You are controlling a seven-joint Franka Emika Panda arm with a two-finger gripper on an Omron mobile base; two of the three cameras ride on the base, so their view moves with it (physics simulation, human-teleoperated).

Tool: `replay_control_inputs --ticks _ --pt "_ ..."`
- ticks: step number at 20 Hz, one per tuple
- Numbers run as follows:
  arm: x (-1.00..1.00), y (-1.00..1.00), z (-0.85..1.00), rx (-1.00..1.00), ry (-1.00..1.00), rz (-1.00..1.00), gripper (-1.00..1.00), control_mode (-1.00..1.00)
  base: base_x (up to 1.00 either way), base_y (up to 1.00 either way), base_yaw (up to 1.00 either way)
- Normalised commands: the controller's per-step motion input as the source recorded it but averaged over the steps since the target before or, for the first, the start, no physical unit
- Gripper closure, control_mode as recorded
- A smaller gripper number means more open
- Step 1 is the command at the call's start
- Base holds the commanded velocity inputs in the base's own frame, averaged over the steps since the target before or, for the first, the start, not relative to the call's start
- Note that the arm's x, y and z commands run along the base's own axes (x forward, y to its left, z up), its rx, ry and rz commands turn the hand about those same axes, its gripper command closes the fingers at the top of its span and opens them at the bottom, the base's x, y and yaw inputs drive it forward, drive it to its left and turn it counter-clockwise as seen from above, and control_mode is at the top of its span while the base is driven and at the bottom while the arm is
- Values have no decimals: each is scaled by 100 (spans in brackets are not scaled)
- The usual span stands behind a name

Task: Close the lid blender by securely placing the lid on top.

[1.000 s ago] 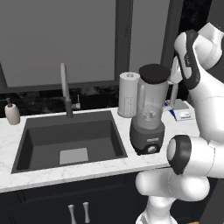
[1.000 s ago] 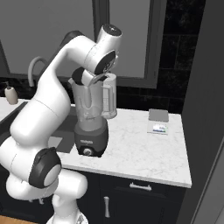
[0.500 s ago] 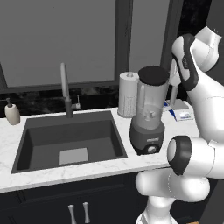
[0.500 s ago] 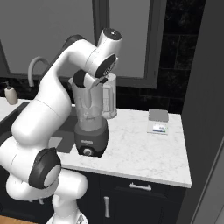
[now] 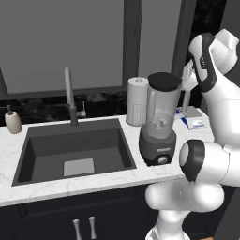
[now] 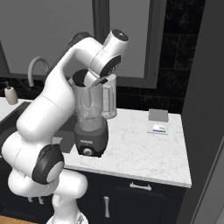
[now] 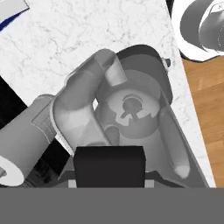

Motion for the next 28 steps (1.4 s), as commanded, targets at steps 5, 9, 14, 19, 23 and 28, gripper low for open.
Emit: replay_control_inputs --ticks 5,9,14,19,23,28 --pt "0 14 8 7 16 6 100 -100 0 0 0" --pt "0 11 -3 0 0 2 100 -100 0 0 0" --pt "0 14 -23 -3 -1 4 100 -100 0 0 0" --pt "0 25 -23 -4 -10 4 100 -100 0 0 0" --pt "0 31 -6 -1 -13 5 100 -100 0 0 0" --pt "0 20 -1 -2 -5 12 100 -100 0 0 0"
